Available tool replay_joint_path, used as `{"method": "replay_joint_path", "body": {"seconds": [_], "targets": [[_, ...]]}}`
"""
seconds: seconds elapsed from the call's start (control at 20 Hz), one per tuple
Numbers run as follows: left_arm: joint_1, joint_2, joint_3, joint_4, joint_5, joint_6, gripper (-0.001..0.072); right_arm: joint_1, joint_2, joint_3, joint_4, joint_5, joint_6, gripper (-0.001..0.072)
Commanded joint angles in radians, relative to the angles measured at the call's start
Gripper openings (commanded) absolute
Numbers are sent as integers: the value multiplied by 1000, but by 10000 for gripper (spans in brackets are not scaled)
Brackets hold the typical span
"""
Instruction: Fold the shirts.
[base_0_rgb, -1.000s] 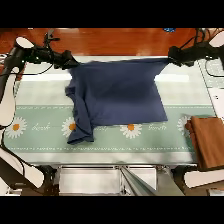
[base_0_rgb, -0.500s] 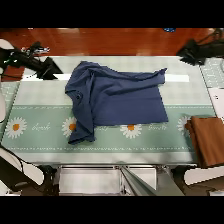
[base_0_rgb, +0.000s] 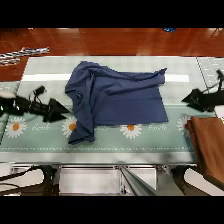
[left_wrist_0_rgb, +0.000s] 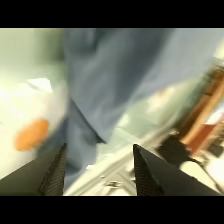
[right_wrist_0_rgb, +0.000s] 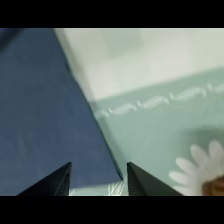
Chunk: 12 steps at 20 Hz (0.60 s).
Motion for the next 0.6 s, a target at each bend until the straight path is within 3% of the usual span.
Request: {"method": "replay_joint_path", "body": {"seconds": [0.0,0.15,0.3,0.55], "targets": [[-37,90,-299,-253,50,162,510,-8,134,-243,84,-64,-76,404],[-169,89,-325,-253,136,163,510,-8,165,-289,103,-52,-87,404],[-283,89,-325,-253,269,97,510,-8,166,-290,110,-38,-89,404],[-376,89,-325,-320,417,72,509,-6,166,-290,118,-39,-89,404]]}}
